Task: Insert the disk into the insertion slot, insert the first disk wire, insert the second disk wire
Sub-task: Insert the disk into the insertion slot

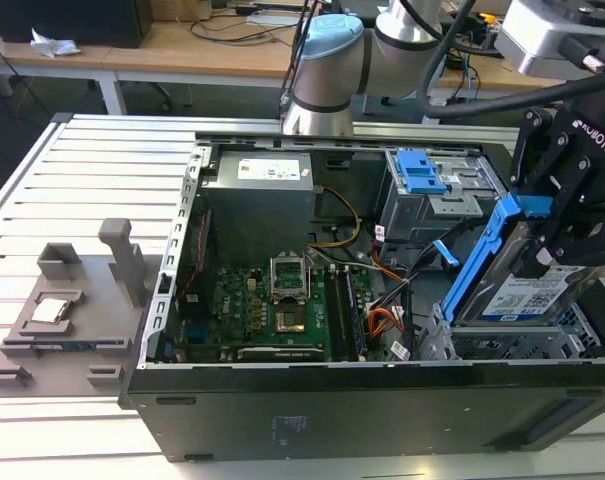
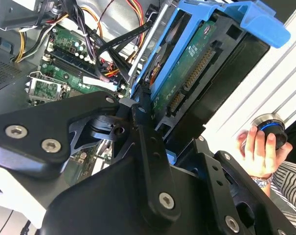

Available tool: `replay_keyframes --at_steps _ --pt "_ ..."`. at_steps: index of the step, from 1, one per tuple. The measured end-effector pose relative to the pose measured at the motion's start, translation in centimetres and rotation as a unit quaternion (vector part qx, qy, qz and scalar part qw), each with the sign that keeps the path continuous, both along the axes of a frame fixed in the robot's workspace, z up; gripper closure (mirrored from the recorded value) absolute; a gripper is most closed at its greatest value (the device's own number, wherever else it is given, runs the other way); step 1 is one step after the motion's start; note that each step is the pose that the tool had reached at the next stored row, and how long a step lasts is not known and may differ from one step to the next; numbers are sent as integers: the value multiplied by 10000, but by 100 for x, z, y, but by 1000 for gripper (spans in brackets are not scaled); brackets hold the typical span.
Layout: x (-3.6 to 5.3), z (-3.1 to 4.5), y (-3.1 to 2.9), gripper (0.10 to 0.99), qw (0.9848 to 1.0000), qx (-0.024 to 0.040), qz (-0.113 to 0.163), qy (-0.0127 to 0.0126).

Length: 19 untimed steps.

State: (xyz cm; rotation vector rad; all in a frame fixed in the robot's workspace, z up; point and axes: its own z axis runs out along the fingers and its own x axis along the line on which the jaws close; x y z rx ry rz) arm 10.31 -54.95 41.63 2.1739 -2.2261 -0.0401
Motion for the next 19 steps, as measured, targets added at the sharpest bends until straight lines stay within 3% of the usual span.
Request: replay_keyframes --at_steps 19 --pt "0 -226 0 725 10000 0 0 0"
